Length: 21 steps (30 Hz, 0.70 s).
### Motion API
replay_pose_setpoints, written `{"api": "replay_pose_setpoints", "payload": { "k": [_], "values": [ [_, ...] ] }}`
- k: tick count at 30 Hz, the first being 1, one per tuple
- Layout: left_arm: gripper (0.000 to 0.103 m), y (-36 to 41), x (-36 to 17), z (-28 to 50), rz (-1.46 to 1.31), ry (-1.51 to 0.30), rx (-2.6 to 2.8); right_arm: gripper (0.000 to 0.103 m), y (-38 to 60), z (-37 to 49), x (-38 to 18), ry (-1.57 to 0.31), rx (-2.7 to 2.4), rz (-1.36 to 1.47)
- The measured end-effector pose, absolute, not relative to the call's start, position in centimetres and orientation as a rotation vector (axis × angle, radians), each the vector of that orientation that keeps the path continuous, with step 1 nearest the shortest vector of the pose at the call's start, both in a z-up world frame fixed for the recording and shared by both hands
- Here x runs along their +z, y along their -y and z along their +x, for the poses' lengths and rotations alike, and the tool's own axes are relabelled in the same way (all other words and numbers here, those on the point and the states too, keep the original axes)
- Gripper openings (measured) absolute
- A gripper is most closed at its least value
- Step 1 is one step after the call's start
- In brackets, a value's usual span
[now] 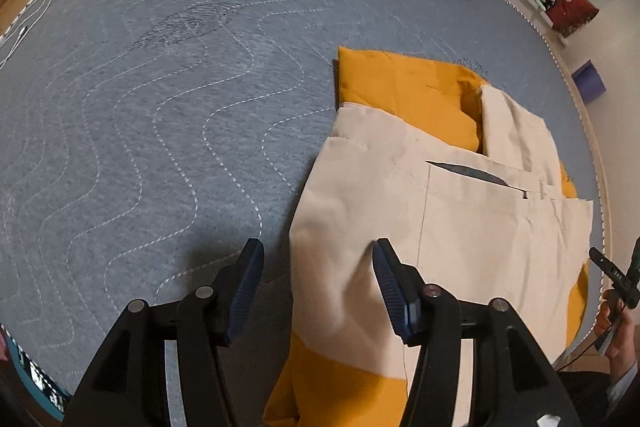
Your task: Fold large clothes
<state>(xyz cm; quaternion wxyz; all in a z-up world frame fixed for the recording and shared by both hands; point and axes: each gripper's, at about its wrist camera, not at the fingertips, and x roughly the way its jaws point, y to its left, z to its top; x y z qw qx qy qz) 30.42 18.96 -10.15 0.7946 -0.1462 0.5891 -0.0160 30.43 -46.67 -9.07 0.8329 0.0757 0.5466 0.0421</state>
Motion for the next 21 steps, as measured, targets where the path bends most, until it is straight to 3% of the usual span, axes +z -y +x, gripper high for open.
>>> {"api": "replay_pose_setpoints", "payload": {
  "k": [3, 5, 6, 8, 10, 13, 15, 19, 21],
  "values": [
    [0.053, -18.9, -10.7, 31.1, -0.309, -1.281, -0.033, 0.075, 46.0, 31.4, -10.8, -1.216, 0.072, 0.108],
    [0.053, -18.7, -11.0, 31.3, -0.301, -1.286, -0.038, 0.066, 45.9, 31.8, -11.5, -1.234, 0.066, 0.103],
    [0.053, -18.6, -11.1, 31.4, -0.29, -1.288, -0.04, 0.052, 45.9, 32.0, -11.6, -1.239, 0.073, 0.111],
    [0.052, -18.4, -11.1, 31.5, -0.27, -1.285, -0.04, 0.042, 46.0, 32.1, -11.6, -1.234, 0.065, 0.115],
    [0.049, -18.2, -10.9, 31.5, -0.256, -1.276, -0.046, 0.02, 45.9, 32.0, -11.3, -1.221, 0.063, 0.104],
    [0.039, -18.0, -10.7, 31.5, -0.25, -1.268, -0.053, 0.008, 46.1, 31.7, -10.8, -1.2, 0.062, 0.119],
    [0.033, -17.8, -10.6, 31.4, -0.234, -1.264, -0.052, 0.005, 46.2, 31.3, -10.3, -1.177, 0.069, 0.123],
    [0.011, -17.5, -10.3, 31.3, -0.213, -1.25, -0.054, 0.004, 45.9, 31.0, -9.5, -1.149, 0.079, 0.114],
    [0.007, -17.6, -9.8, 31.2, -0.198, -1.231, -0.054, 0.004, 46.3, 30.8, -9.3, -1.148, 0.081, 0.131]
  ]
}}
